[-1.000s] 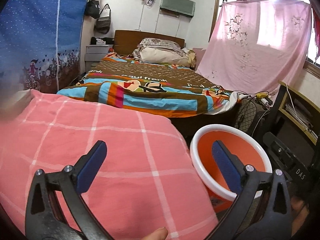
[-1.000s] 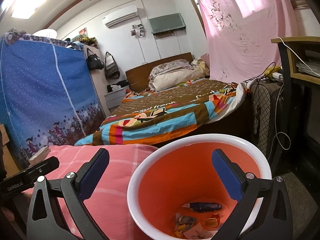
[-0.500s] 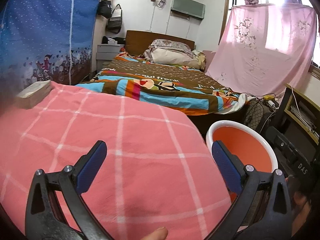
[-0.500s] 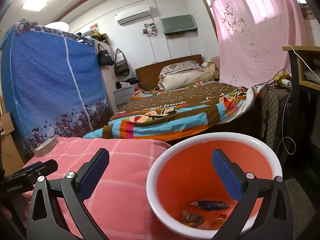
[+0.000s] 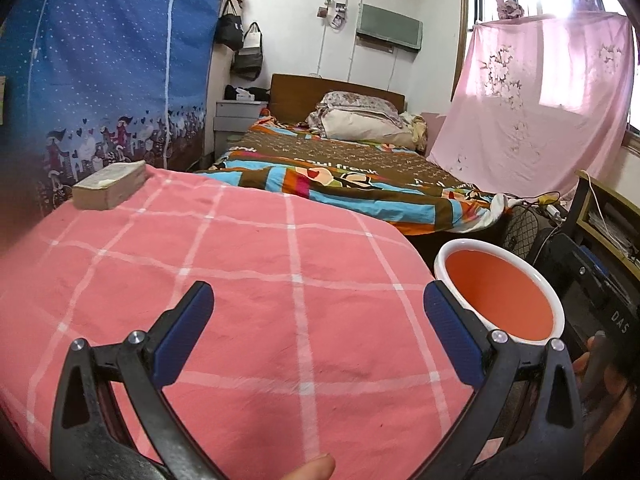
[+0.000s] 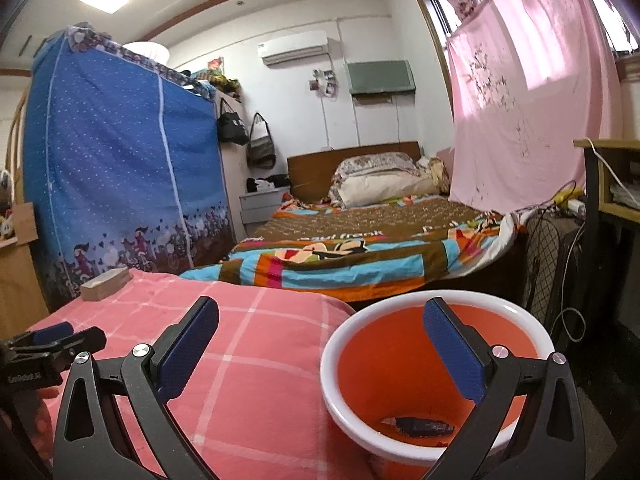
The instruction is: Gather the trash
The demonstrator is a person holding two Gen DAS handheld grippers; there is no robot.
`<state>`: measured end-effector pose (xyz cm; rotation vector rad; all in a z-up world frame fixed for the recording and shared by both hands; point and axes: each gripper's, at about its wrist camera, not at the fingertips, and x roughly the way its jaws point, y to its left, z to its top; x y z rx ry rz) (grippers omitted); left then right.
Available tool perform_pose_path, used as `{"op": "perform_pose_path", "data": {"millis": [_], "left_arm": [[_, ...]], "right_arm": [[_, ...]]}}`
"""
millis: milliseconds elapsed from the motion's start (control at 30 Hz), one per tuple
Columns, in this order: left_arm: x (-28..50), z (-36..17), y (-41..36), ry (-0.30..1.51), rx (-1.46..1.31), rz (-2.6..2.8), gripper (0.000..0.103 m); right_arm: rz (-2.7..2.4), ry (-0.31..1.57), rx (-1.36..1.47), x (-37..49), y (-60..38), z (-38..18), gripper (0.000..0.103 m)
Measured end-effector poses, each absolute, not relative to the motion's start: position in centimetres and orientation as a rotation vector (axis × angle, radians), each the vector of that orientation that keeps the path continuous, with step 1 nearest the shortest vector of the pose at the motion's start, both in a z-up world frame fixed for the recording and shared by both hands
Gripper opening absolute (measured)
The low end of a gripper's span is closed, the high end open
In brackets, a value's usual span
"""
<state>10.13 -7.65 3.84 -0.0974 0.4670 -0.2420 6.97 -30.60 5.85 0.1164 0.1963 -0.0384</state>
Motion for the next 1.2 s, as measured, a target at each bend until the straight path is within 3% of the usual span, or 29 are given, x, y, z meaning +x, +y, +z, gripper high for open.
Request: {"op": "perform_pose_path", "data": {"millis": [1200], "left_arm": [[1.4,2.8,-2.8,0.254,-0.094,-0.173,0.103]], "right_arm": [[-0.064,0.042,0.049,-1.7,-25.9,3.9,0.103]]}}
